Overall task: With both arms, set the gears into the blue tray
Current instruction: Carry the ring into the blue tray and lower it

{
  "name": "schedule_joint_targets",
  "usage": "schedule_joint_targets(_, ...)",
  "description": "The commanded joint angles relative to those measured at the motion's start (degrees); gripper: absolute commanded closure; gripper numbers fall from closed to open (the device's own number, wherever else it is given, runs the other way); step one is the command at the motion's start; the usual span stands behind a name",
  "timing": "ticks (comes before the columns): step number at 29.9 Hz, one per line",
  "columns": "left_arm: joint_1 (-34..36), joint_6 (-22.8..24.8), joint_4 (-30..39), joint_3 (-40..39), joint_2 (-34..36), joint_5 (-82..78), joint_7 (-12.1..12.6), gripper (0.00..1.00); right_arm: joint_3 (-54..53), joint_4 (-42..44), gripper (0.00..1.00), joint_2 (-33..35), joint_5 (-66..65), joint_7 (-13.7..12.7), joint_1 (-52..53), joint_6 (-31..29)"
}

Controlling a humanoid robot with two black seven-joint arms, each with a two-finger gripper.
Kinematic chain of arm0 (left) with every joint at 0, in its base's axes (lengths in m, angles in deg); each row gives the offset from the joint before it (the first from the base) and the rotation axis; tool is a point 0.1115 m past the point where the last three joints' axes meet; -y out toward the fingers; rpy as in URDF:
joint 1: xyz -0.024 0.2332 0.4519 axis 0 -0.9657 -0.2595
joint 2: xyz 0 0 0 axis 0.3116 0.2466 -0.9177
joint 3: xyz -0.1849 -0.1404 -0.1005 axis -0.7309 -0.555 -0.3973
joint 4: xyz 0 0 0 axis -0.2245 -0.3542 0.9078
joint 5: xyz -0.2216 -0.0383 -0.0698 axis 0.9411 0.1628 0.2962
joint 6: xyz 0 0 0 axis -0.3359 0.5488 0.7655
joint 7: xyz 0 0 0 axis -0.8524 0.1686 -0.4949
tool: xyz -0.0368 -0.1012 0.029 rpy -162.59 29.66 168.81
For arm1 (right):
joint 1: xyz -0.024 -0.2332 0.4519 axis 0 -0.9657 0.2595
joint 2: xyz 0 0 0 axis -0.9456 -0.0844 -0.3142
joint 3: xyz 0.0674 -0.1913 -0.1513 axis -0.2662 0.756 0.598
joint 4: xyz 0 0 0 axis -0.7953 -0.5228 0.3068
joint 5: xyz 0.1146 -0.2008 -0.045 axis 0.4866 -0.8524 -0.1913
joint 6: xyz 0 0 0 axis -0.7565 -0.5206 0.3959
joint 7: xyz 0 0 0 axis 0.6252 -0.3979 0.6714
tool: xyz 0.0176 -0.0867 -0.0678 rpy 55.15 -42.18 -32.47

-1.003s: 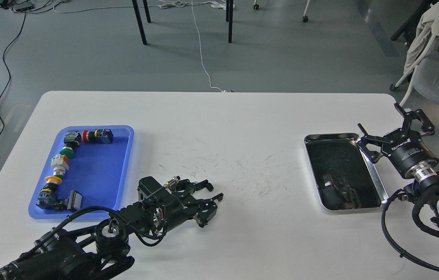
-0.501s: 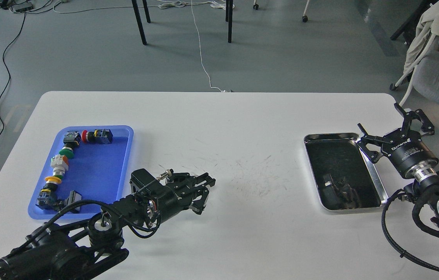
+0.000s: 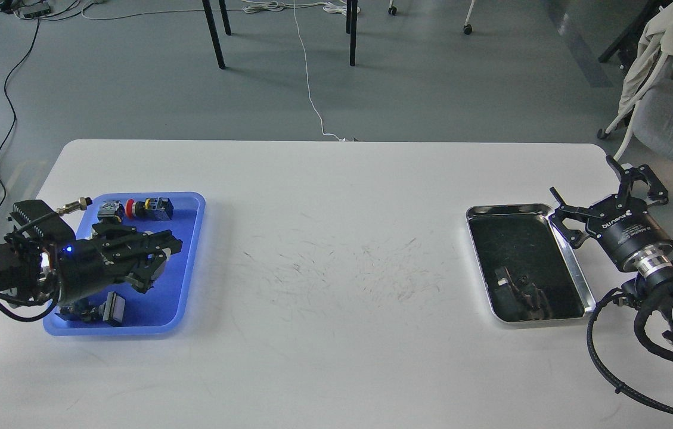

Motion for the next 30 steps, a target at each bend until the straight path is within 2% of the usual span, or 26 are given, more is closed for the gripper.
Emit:
schedule_joint_targets(1,0.07,5.01,-3.73,0.01,0.19,-0.50,-1.58,0.91,0.09,0.01,0.03,-0.10,-0.12,0.00,0.00,0.00)
schedule_joint_targets(7,2.62,10.46,-9.88,0.10,-4.56,-2.26,-2.37,0.90,0.09,0.01,0.03,-0.36,-0.12,0.00,0.18,0.00)
schedule_joint_targets(16,3.76,10.29,-17.18,0.10,-10.01,-3.49,-2.28,0.83,0.01,0.01,0.03,-0.53,-0.21,0.00,0.18,0.00)
schedule_joint_targets(20,4.64,10.20,-20.52,0.10,-11.86,-3.76,-2.28,0.76,0.09,0.01,0.03,-0.62,-0.21,0.09,0.18,0.00)
schedule_joint_targets(23,4.73,10.11,-21.23,0.01,-12.30,-4.02,-2.28,0.68,0.09,0.01,0.03,-0.71,-0.21,0.09,0.18,0.00)
schedule_joint_targets(30,5.96,9.32,-21.32,-0.07,-12.30,-3.23,-2.28,0.41,0.09,0.01,0.03,-0.80,-0.30,0.09,0.18,0.00)
